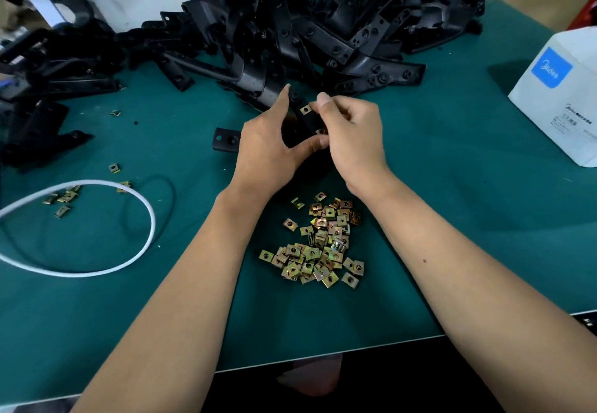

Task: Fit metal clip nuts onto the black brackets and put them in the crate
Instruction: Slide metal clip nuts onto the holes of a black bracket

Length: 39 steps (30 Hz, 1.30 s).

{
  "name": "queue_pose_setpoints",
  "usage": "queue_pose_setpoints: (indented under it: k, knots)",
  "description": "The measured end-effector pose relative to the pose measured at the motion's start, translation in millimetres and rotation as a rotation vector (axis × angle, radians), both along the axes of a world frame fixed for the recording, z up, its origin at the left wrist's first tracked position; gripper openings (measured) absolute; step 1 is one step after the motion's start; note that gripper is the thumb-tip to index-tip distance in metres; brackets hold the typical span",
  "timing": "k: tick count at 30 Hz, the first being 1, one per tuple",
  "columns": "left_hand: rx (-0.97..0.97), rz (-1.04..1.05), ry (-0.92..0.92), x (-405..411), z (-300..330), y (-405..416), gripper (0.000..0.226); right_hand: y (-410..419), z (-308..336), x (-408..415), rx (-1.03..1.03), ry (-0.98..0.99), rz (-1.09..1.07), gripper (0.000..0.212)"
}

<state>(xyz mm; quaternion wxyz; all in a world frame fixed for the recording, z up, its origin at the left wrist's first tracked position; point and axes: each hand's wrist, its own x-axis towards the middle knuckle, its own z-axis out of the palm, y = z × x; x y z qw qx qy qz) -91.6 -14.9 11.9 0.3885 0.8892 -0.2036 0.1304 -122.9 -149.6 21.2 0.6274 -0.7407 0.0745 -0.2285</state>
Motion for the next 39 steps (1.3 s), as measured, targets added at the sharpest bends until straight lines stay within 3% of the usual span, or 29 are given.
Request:
queue_pose_setpoints:
  k: [5, 9, 23, 30, 39]
  knots:
    - [0.044, 0.045, 0.02, 1.5, -1.0, -2.3, 0.088, 2.5, -3.0, 3.8, -0.139, 0.035, 0.048, 0.017]
    - [0.137, 0.066, 0.005, 1.3, -0.3, -3.6, 0.089, 4.3, -6.2, 6.6, -0.17, 0.081, 0.058, 0.032]
    - [0.288, 0.042, -0.154, -12.8, 10.6, -1.2, 0.099, -9.8, -2.9, 14.2, -0.317, 0.122, -0.041, 0.021]
    - [0.164, 0.025, -0.1, -10.1, 8.4, -0.1, 0.094, -14.3, -7.3, 3.3, -0.332, 0.049, 0.044, 0.032]
    - [0.078, 0.016, -0.105, -8.6, 5.2, -1.9, 0.093, -12.0, -6.3, 4.3, -0.375, -0.046, 0.025, 0.025]
